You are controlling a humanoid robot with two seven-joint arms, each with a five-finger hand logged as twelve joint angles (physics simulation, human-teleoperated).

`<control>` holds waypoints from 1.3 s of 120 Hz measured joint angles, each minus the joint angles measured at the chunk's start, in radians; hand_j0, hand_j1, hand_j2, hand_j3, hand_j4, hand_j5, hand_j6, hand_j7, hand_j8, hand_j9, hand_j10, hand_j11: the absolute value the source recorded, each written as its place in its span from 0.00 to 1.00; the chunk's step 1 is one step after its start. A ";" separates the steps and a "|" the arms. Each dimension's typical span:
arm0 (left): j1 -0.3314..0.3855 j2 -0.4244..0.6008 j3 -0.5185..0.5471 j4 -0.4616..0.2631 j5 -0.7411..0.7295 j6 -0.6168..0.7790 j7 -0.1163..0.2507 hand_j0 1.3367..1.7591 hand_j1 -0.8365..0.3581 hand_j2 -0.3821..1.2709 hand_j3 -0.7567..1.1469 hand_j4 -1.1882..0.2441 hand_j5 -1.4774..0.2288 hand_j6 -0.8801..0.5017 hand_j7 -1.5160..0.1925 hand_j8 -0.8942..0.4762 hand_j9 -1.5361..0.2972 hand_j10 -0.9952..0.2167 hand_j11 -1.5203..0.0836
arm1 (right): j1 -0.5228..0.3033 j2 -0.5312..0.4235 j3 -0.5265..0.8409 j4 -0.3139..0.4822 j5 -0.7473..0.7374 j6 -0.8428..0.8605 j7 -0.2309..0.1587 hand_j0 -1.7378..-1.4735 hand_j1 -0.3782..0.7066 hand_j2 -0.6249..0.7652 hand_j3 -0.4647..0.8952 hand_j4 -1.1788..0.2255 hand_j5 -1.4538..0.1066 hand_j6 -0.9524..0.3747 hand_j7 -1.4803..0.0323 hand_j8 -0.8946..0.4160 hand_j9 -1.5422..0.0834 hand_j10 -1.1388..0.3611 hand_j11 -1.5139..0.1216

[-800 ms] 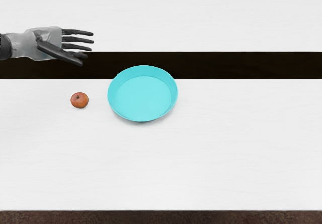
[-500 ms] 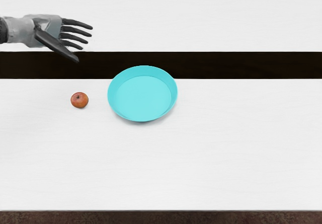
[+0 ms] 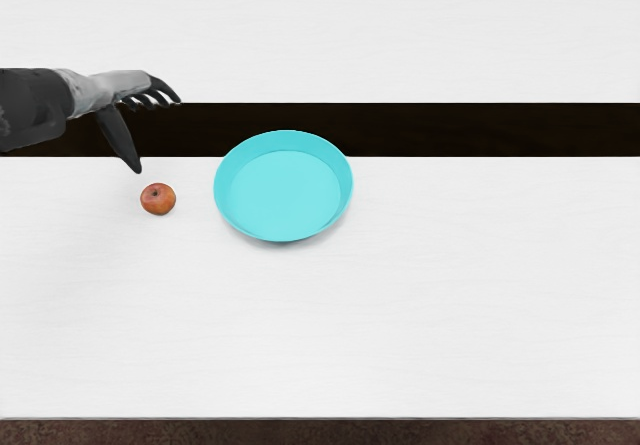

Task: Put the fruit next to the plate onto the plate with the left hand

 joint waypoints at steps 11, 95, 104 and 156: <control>-0.035 -0.055 0.112 -0.035 0.005 0.085 0.003 0.76 0.74 0.26 0.40 0.65 0.68 0.45 0.70 0.47 0.66 0.61 0.75 | 0.000 0.000 0.000 0.000 0.000 0.000 0.000 0.30 0.06 0.45 0.34 0.82 0.91 0.70 0.96 0.66 0.93 0.74 0.91; 0.015 -0.324 0.360 0.077 0.008 0.267 0.189 0.76 0.74 0.26 0.40 0.65 0.68 0.45 0.70 0.47 0.66 0.61 0.75 | 0.000 0.000 0.000 0.000 0.000 0.000 0.000 0.30 0.06 0.45 0.34 0.82 0.91 0.70 0.96 0.66 0.93 0.74 0.91; 0.021 -0.336 0.363 0.089 0.008 0.265 0.189 0.76 0.74 0.26 0.40 0.65 0.68 0.45 0.70 0.47 0.66 0.61 0.74 | 0.000 0.000 0.000 0.000 0.000 0.000 0.000 0.30 0.06 0.45 0.34 0.82 0.91 0.70 0.96 0.66 0.93 0.74 0.91; 0.052 -0.365 0.351 0.110 0.000 0.223 0.104 0.76 0.74 0.26 0.40 0.69 0.62 0.63 0.48 0.47 0.66 0.61 0.74 | 0.000 0.000 0.000 0.000 0.000 0.000 0.000 0.30 0.06 0.45 0.34 0.82 0.91 0.70 0.96 0.66 0.93 0.74 0.91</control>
